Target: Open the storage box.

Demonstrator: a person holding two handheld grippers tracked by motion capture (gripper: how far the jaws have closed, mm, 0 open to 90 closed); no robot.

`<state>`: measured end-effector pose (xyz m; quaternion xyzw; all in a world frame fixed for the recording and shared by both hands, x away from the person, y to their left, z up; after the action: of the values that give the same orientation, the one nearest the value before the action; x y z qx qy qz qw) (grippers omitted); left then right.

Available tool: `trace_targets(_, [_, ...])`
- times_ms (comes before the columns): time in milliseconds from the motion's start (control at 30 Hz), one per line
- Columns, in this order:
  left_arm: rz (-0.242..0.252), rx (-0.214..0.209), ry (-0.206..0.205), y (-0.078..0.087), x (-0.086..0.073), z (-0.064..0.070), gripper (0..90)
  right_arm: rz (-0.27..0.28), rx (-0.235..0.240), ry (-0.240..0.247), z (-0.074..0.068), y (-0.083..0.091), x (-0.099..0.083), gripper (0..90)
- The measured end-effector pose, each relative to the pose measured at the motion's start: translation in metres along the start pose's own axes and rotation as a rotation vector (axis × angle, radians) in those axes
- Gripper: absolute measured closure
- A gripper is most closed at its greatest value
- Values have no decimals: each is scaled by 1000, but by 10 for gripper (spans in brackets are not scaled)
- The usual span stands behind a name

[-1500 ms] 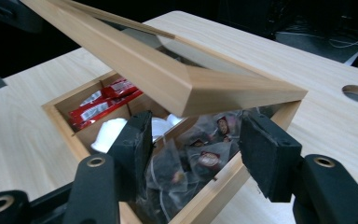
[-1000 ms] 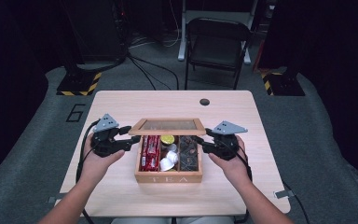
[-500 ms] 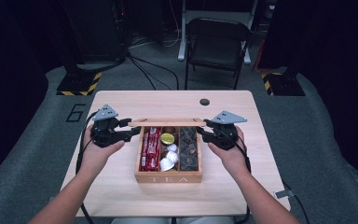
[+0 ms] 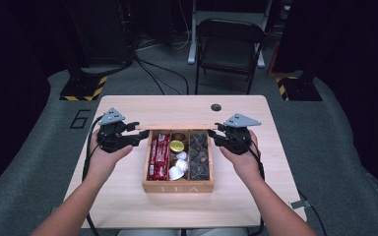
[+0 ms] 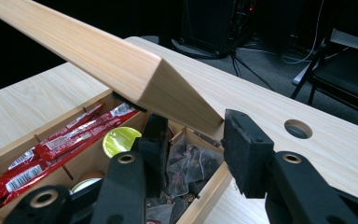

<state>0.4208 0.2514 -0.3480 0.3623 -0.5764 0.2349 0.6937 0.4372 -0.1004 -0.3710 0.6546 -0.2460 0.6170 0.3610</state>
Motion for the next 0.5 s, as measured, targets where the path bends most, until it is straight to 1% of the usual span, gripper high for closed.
trace_targets(133, [-18,15,15,-6,-10,-3,462,-2,1,1,0,0,0,609])
trace_targets(233, [-30,26,14,-10,-15,-5,469,-1,3,10,1,0,1,609])
trace_targets(333, [-35,40,-11,-13,-17,-7,497,-3,-2,-3,0,-1,2,609])
trace_targets(400, [-28,55,-18,-15,-18,-7,527,0,-1,11,2,-2,3,610])
trace_targets(500, [-18,78,-45,-18,-18,-7,529,2,-2,4,2,-3,3,610])
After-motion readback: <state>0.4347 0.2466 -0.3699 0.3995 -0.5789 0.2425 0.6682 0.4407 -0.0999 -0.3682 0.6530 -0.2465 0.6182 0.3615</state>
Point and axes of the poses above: each handheld gripper's, and its own axes: y roughly backward along the jaws, x roughly out of its top, z roughly to its right, the point moved 1 cm from there along -y, roughly forward along the jaws, and after that the axes turned 15 degrees about z, right-handed, at the moved point
